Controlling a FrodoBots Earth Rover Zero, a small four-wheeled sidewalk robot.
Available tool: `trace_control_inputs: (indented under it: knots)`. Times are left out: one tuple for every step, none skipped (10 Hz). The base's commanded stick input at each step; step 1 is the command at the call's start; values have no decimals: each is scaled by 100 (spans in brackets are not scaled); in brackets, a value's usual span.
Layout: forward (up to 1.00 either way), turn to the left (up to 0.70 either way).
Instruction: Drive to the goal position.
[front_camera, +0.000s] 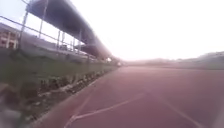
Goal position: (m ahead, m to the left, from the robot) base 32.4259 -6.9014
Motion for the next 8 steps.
trace_control_inputs:
  knots:
    - [0,0]
    - [0,0]
    - [0,0]
    - [0,0]
    - [0,0]
    - [14,0]
    - [64,0]
    - [70,0]
